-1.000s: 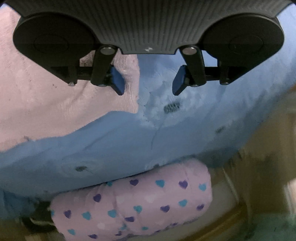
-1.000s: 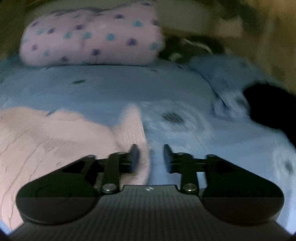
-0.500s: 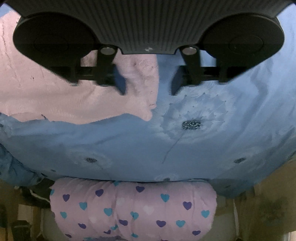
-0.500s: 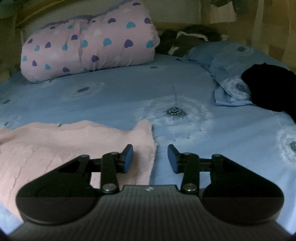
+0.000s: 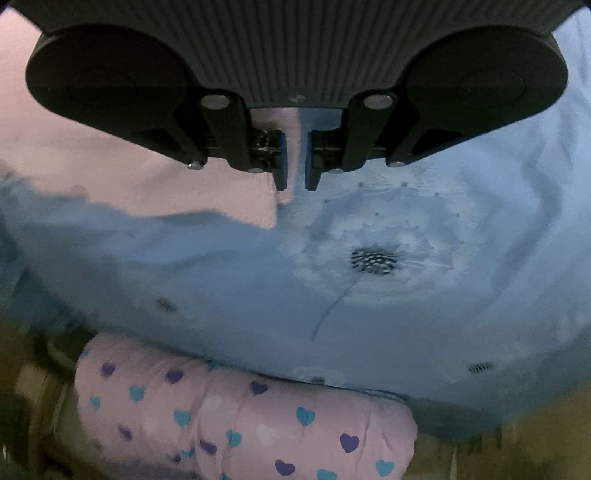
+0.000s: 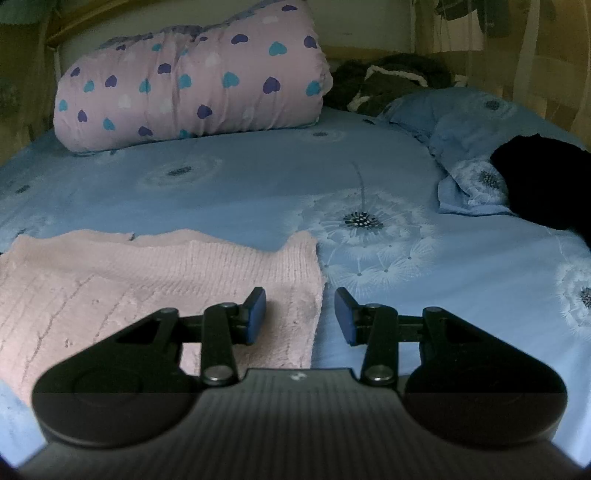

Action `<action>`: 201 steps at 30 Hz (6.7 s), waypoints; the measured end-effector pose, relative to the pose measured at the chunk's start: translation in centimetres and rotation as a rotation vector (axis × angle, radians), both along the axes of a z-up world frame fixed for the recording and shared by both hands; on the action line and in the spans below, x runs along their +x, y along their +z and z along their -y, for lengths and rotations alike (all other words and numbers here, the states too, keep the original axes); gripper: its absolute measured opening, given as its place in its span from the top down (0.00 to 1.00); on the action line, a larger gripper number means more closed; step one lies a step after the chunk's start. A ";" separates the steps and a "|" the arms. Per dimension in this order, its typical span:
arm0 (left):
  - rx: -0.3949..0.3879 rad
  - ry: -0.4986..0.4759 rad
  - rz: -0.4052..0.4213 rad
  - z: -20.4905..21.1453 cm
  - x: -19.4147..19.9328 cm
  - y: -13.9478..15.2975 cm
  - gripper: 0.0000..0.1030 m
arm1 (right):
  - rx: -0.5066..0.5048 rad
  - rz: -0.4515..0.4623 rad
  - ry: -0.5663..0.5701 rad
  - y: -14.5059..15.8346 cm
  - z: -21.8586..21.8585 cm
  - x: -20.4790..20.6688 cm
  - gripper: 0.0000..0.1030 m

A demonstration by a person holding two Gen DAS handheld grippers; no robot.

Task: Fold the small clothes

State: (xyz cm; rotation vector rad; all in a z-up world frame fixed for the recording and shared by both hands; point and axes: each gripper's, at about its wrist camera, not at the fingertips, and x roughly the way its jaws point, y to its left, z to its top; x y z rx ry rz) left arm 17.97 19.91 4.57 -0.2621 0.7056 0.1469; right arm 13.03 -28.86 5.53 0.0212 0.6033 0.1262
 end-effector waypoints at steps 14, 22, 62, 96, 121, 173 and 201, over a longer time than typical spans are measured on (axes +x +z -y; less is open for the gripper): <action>-0.039 -0.077 0.033 2.0 1.4 0.3 0.39 | 0.003 0.005 0.001 0.2 0.1 -0.5 0.58; 0.054 -0.097 0.022 3.1 1.6 0.5 0.43 | 0.001 0.005 0.008 0.3 0.1 -0.5 0.58; 0.224 -0.068 -0.118 10.4 -10.3 4.4 0.31 | 0.061 -0.031 0.090 -1.2 -0.4 0.7 0.54; 0.133 -0.066 -0.216 8.2 -10.7 -0.1 0.13 | 0.589 -0.210 -0.246 -3.6 -1.4 -10.5 0.38; 0.095 -0.042 -0.229 7.7 -9.9 -0.8 0.10 | 0.903 -0.051 -0.403 -6.3 -0.7 -8.2 0.37; 0.085 0.032 -0.191 6.2 -10.7 1.0 0.10 | 0.560 0.057 -0.241 0.0 -4.6 -6.4 0.75; 0.016 0.119 -0.183 2.1 -12.1 1.8 0.10 | 0.340 0.139 -0.034 5.4 -14.2 -4.4 0.75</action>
